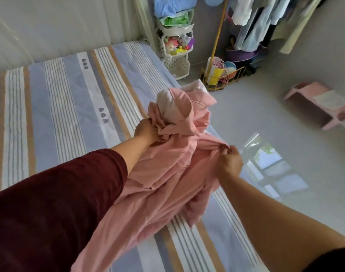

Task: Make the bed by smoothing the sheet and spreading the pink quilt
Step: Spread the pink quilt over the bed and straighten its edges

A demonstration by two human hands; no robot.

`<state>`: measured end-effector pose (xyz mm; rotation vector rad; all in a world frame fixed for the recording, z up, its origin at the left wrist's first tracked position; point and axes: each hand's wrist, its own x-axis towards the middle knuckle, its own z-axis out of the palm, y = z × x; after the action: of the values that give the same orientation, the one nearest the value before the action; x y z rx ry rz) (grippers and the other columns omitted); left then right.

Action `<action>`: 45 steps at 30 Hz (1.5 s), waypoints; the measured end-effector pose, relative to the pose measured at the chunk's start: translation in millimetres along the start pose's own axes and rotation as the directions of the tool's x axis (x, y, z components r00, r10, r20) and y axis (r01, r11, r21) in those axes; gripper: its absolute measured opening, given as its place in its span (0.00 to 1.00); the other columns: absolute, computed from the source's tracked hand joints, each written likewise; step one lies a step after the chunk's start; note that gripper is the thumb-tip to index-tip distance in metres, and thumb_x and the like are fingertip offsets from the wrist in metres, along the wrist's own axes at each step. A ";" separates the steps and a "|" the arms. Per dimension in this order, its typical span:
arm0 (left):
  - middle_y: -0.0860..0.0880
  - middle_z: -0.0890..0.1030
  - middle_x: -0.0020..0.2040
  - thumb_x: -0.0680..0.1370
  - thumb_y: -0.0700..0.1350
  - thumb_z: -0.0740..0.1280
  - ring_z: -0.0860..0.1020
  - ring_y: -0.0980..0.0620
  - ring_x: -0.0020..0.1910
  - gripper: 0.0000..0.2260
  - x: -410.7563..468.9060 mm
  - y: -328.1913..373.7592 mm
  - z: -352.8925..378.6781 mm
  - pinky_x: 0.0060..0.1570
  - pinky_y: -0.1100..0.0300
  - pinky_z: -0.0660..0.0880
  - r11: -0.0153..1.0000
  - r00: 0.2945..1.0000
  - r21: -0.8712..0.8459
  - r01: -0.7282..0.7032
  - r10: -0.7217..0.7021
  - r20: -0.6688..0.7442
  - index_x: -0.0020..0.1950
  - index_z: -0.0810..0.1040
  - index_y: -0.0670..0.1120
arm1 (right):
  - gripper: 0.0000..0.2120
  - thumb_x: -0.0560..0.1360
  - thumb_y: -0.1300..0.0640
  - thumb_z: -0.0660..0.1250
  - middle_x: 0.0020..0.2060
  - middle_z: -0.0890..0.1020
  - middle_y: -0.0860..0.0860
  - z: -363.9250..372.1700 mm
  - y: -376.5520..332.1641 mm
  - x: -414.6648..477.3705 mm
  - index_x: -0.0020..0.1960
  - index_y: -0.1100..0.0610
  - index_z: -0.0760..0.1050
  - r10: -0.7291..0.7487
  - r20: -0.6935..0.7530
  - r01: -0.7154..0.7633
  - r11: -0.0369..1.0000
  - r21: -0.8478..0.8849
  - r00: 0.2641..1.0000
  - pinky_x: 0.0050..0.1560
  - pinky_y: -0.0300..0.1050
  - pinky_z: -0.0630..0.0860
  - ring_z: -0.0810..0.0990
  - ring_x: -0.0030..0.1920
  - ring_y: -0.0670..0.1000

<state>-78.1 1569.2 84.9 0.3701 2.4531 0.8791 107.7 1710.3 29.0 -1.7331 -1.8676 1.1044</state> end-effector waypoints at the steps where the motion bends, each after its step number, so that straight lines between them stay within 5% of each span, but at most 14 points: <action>1: 0.39 0.78 0.57 0.74 0.41 0.71 0.77 0.40 0.57 0.17 2.6 9.5 14.1 0.50 0.57 0.72 0.997 0.999 0.073 -0.033 0.030 0.033 0.59 0.74 0.35 | 0.11 0.79 0.53 0.58 0.40 0.77 0.58 -12.1 5.0 14.2 0.47 0.59 0.73 -0.004 -0.033 0.004 1.000 -0.001 0.999 0.45 0.48 0.68 0.75 0.44 0.60; 4: 0.41 0.79 0.56 0.72 0.46 0.74 0.77 0.42 0.55 0.19 10.9 21.5 48.7 0.44 0.59 0.68 0.990 0.993 0.130 -0.045 0.030 0.111 0.58 0.75 0.38 | 0.12 0.78 0.50 0.59 0.43 0.80 0.59 -34.1 19.4 42.4 0.47 0.58 0.76 -0.021 -0.108 0.014 0.998 -0.058 0.994 0.47 0.49 0.71 0.78 0.46 0.61; 7: 0.44 0.83 0.50 0.72 0.48 0.71 0.80 0.45 0.49 0.14 19.1 16.3 85.8 0.45 0.55 0.76 1.000 0.992 -0.020 0.017 -0.014 0.124 0.52 0.77 0.41 | 0.11 0.77 0.50 0.60 0.42 0.79 0.58 -35.3 45.2 63.2 0.47 0.57 0.76 0.037 -0.128 -0.055 0.989 -0.140 0.991 0.48 0.50 0.72 0.78 0.47 0.62; 12: 0.45 0.81 0.51 0.76 0.48 0.66 0.79 0.44 0.52 0.13 20.3 -18.1 128.8 0.49 0.55 0.76 0.987 0.991 -0.115 0.108 -0.098 0.092 0.57 0.78 0.44 | 0.18 0.72 0.46 0.64 0.49 0.81 0.58 0.0 91.1 85.2 0.52 0.59 0.75 0.201 0.152 -0.135 0.923 -0.360 0.968 0.48 0.49 0.74 0.78 0.48 0.61; 15: 0.45 0.81 0.57 0.75 0.46 0.69 0.78 0.45 0.56 0.15 21.7 -50.0 136.6 0.57 0.54 0.75 0.980 0.981 -0.074 0.184 -0.178 0.073 0.61 0.78 0.44 | 0.23 0.70 0.44 0.68 0.57 0.78 0.56 27.4 97.4 83.8 0.61 0.54 0.73 0.164 0.244 -0.048 0.906 -0.420 0.956 0.57 0.52 0.73 0.76 0.58 0.61; 17: 0.46 0.79 0.61 0.75 0.45 0.70 0.76 0.46 0.61 0.19 22.3 -73.7 134.5 0.63 0.54 0.72 0.972 0.972 -0.056 0.229 -0.224 0.076 0.65 0.75 0.45 | 0.21 0.73 0.48 0.69 0.58 0.79 0.56 46.8 92.7 78.7 0.62 0.53 0.72 0.090 0.334 0.044 0.927 -0.374 0.938 0.58 0.49 0.72 0.78 0.56 0.58; 19: 0.46 0.78 0.63 0.75 0.44 0.70 0.75 0.46 0.62 0.20 19.6 -96.7 128.0 0.64 0.55 0.71 0.968 0.966 -0.012 0.252 -0.251 0.064 0.66 0.74 0.44 | 0.18 0.74 0.50 0.69 0.57 0.80 0.55 64.7 86.7 74.0 0.62 0.54 0.73 0.032 0.387 0.118 0.926 -0.358 0.922 0.54 0.45 0.72 0.81 0.50 0.55; 25: 0.45 0.76 0.65 0.76 0.43 0.69 0.74 0.46 0.64 0.19 10.3 -175.4 98.4 0.63 0.58 0.69 0.928 0.935 0.137 0.347 -0.353 0.024 0.66 0.75 0.44 | 0.20 0.73 0.51 0.68 0.59 0.77 0.55 120.3 74.5 53.5 0.63 0.52 0.72 -0.069 0.511 0.295 0.879 -0.375 0.857 0.59 0.51 0.74 0.77 0.59 0.58; 29: 0.45 0.77 0.64 0.76 0.42 0.68 0.75 0.45 0.62 0.18 21.1 -224.8 86.9 0.61 0.57 0.71 0.893 0.909 0.173 0.415 -0.417 -0.031 0.66 0.74 0.44 | 0.26 0.73 0.56 0.68 0.66 0.71 0.56 160.8 67.5 43.0 0.70 0.55 0.67 -0.266 0.569 0.551 0.723 -0.416 0.778 0.60 0.52 0.73 0.72 0.64 0.61; 34: 0.46 0.77 0.61 0.78 0.42 0.62 0.76 0.44 0.59 0.12 47.4 -271.4 87.5 0.58 0.55 0.73 0.900 0.925 0.212 0.381 -0.370 -0.091 0.60 0.77 0.45 | 0.19 0.75 0.60 0.62 0.66 0.69 0.54 213.3 49.2 38.0 0.66 0.57 0.70 -0.434 0.618 0.747 0.493 -0.446 0.655 0.62 0.54 0.70 0.68 0.65 0.60; 40: 0.45 0.72 0.64 0.78 0.41 0.58 0.74 0.43 0.59 0.13 73.3 -345.5 90.2 0.56 0.53 0.72 0.846 0.911 0.338 0.412 -0.393 -0.127 0.63 0.72 0.45 | 0.23 0.80 0.51 0.58 0.66 0.71 0.60 277.0 64.9 26.8 0.72 0.58 0.58 -0.089 0.717 0.646 0.520 -0.559 0.691 0.63 0.55 0.69 0.70 0.68 0.62; 45: 0.46 0.65 0.65 0.78 0.39 0.58 0.74 0.42 0.57 0.15 56.4 -406.1 110.0 0.51 0.51 0.73 0.782 0.891 0.434 0.448 -0.429 -0.147 0.65 0.65 0.47 | 0.26 0.80 0.57 0.55 0.65 0.74 0.61 295.7 132.4 4.9 0.74 0.64 0.51 -0.030 0.718 0.684 0.333 -0.649 0.695 0.61 0.55 0.72 0.74 0.65 0.61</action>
<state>-99.0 1342.6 -273.4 -0.0772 2.6066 0.1014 -17.3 1620.0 -256.0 -1.1042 -3.5638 0.3709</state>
